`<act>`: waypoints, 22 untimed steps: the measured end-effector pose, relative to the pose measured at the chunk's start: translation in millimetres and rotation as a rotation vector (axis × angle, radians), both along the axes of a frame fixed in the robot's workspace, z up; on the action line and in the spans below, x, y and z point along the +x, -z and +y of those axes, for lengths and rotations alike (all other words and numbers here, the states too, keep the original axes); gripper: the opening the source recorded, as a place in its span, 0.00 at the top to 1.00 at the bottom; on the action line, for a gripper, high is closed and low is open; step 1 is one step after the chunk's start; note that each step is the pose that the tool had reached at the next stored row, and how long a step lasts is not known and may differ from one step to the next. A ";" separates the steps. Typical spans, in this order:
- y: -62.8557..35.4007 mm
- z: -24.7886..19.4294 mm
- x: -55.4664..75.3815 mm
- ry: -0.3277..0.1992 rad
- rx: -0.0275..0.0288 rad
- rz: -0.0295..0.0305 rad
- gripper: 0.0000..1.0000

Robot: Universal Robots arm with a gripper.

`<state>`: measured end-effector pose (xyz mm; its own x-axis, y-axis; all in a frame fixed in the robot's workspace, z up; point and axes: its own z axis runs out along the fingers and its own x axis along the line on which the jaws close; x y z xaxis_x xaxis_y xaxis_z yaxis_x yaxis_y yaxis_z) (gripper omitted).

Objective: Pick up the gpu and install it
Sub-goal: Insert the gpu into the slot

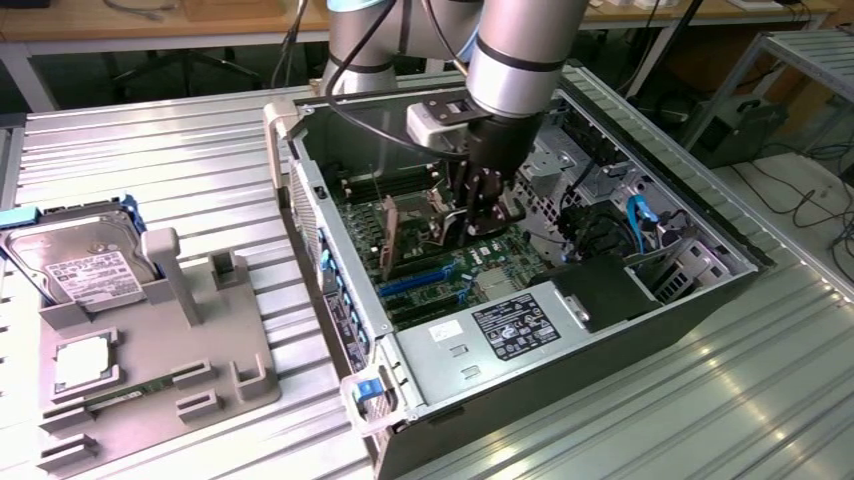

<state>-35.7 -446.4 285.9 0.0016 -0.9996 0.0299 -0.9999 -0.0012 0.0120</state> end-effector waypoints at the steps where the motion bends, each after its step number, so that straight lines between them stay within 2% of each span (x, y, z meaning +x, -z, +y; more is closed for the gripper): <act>1: 1.5 0.5 -0.5 0.003 -0.0001 0.0000 0.72; 6: 10.3 4.5 -3.0 0.013 0.0002 0.0000 0.72; 10: 14.0 4.6 -16.9 0.013 0.0049 -0.0003 0.72; 17: 24.8 4.7 -17.2 0.033 0.0067 -0.0003 0.72; 18: 26.8 4.6 -17.6 0.036 0.0108 -0.0002 0.72; 19: 27.2 4.3 -18.3 0.036 0.0377 -0.0004 0.72; 20: 27.4 3.8 -18.5 0.036 0.0526 -0.0005 0.72; 21: 27.5 3.2 -18.5 0.036 0.0557 -0.0004 0.72; 22: 27.5 1.9 -18.5 0.036 0.0558 -0.0004 0.72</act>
